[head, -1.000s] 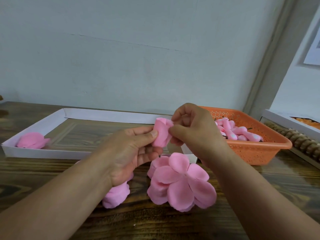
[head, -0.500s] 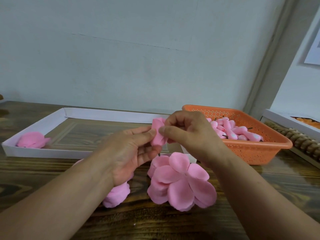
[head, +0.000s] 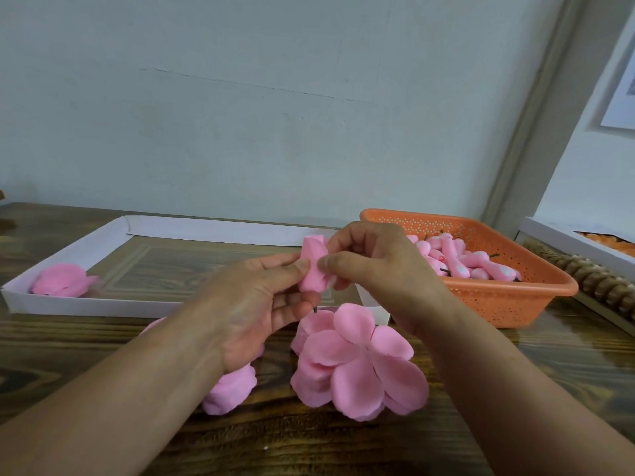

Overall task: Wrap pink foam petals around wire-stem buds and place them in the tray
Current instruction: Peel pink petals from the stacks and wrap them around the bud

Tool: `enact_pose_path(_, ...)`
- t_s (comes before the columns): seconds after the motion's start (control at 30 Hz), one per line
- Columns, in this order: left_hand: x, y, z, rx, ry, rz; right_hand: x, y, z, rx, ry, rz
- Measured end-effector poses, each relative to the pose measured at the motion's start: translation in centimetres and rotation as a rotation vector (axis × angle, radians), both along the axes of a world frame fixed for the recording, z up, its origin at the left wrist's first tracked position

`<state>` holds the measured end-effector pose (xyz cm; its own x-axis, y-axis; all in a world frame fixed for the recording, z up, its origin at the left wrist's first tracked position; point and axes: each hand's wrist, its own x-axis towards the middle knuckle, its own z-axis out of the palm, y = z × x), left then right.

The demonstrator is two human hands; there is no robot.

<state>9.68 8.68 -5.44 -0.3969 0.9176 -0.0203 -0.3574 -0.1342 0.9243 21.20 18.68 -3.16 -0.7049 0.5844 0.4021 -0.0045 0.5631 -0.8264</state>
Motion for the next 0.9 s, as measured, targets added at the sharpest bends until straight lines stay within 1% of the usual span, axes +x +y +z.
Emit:
enact_pose_path(0.17,0.02,-0.04,-0.07,0.003,0.026,0.003,0.02,-0.10,0.10,0.008,-0.006,0.002)
enact_pose_path(0.37,0.02,0.00,-0.13,-0.003,0.045,0.005,-0.21,-0.18,-0.08,-0.015,0.005,-0.069)
enact_pose_path(0.67,0.06,0.12,-0.50,-0.002,0.093,0.043,-0.35,-0.52,-0.10,0.025,-0.018,-0.141)
enact_pose_path(0.9,0.26,0.16,-0.59,0.006,0.135,0.073,-0.63,-0.85,-0.33,0.096,-0.019,-0.222)
